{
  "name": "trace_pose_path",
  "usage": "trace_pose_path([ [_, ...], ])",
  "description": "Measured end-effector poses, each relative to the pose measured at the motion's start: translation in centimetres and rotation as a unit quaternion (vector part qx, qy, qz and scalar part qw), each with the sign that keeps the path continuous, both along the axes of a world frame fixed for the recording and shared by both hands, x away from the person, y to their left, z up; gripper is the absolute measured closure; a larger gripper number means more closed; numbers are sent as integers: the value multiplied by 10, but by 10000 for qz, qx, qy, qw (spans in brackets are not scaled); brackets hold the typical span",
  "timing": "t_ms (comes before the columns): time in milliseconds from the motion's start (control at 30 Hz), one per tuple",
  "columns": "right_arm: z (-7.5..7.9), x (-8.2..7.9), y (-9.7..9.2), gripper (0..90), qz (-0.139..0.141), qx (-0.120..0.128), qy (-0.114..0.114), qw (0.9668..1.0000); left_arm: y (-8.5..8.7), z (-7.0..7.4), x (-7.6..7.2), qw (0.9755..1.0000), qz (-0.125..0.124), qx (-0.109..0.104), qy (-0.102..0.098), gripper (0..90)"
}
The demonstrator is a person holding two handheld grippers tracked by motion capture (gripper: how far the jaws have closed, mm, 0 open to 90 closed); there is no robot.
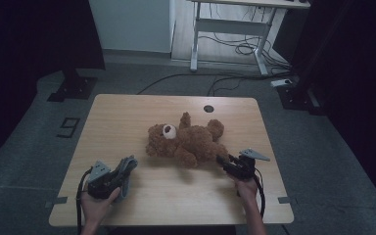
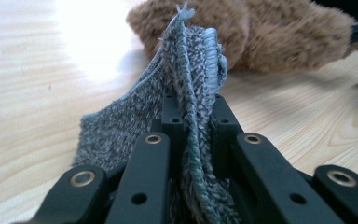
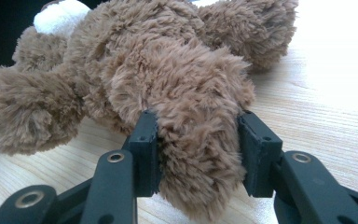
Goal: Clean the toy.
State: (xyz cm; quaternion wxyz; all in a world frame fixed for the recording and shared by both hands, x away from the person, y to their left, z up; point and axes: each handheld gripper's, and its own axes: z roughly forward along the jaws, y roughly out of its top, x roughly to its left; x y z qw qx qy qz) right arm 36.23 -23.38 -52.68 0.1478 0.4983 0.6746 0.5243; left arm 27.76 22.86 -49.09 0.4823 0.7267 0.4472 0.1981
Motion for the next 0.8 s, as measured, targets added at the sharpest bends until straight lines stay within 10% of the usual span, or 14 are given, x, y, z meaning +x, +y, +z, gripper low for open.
trace_pose_path([
  [800, -1, -1, 1, 560, -25, 68, -11, 10000, -76, 38, 47, 9976, -614, 97, -311, 801],
])
